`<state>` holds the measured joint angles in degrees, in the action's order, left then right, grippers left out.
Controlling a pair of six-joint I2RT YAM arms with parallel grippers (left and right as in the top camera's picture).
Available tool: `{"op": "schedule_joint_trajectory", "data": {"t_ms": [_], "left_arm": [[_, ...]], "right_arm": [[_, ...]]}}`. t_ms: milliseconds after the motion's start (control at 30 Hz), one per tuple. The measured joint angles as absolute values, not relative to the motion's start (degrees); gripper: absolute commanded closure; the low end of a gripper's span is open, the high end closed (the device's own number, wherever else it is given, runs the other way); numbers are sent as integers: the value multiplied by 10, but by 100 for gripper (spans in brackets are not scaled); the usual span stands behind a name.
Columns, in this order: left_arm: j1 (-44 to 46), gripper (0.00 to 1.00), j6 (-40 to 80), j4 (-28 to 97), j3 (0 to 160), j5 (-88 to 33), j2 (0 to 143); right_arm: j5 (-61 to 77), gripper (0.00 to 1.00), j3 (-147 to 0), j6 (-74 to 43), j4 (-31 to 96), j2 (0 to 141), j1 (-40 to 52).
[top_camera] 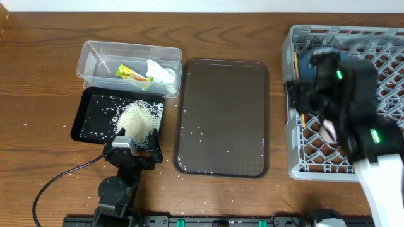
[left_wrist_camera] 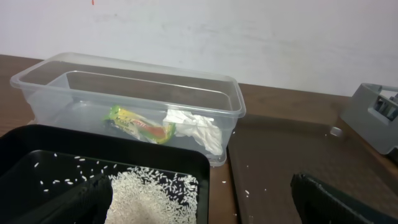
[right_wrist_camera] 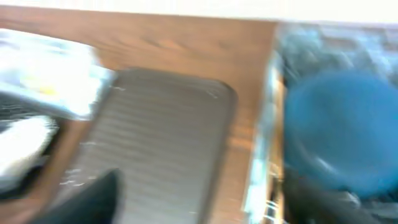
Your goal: Sort waste into correct bins and load items into the dishwasher rack
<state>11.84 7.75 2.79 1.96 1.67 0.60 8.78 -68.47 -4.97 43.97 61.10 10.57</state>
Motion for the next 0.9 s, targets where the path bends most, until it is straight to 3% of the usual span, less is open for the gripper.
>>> {"op": "schedule_joint_trajectory", "data": {"t_ms": [233, 533, 733, 900], "left_arm": [[118, 6, 77, 28, 20, 17, 6], [118, 6, 77, 28, 20, 17, 6], [118, 6, 77, 28, 20, 17, 6], [118, 6, 78, 28, 20, 17, 6]], "right_arm": [[121, 1, -686, -55, 524, 441, 168], [90, 1, -685, -41, 692, 327, 168], [30, 1, -671, -28, 686, 308, 168], [18, 1, -583, -14, 589, 274, 136]]}}
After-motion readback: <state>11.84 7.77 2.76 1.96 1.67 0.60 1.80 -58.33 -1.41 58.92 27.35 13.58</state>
